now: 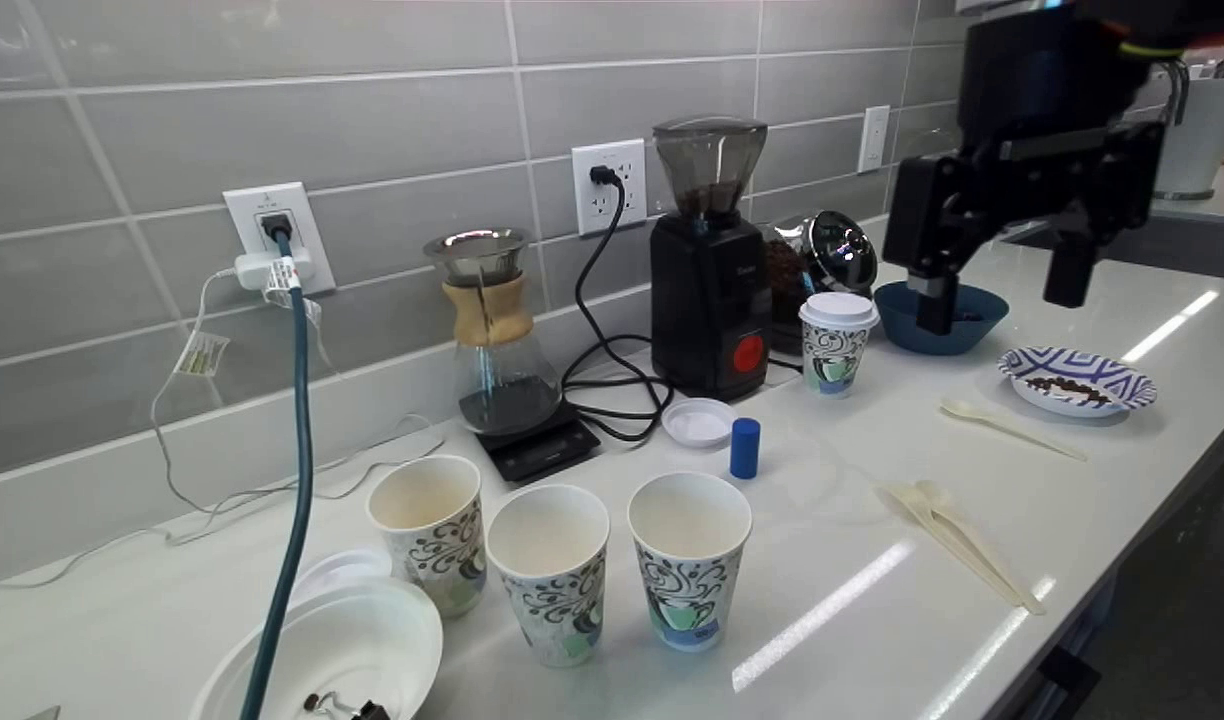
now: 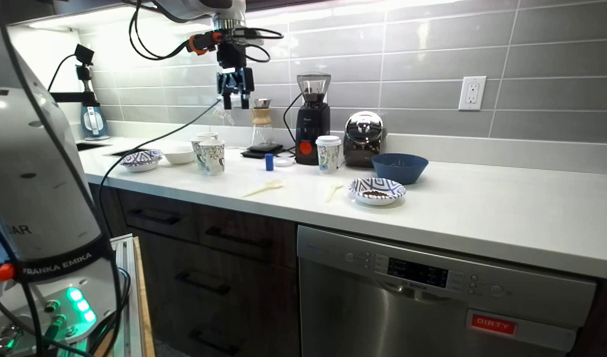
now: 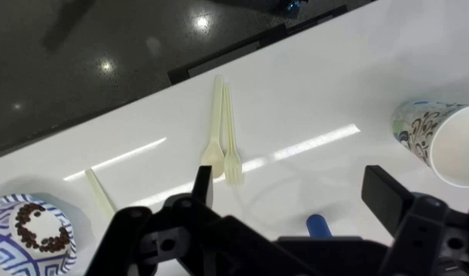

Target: Pick up the paper cup on the right amongst the three on the left and move it to the right

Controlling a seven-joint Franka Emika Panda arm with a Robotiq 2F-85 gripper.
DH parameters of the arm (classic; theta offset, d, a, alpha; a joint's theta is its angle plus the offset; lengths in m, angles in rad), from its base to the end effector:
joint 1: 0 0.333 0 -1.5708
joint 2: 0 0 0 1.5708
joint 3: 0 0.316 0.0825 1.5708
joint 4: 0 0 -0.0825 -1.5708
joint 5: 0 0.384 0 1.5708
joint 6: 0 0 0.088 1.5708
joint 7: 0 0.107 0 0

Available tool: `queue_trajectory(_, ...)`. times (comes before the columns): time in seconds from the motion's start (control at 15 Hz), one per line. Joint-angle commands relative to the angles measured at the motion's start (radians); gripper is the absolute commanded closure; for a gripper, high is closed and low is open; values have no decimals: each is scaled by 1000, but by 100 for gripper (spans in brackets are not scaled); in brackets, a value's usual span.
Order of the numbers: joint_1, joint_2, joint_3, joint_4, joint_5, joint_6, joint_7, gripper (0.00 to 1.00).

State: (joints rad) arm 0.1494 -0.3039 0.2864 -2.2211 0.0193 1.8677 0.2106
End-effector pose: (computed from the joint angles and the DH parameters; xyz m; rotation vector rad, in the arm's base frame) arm 0.4114 0.2015 0.4892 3.0432 0.3114 -0.0569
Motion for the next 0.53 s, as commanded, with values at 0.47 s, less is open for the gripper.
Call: queue_trajectory(0.47,29,82,-18,57,-6,33,-32,0)
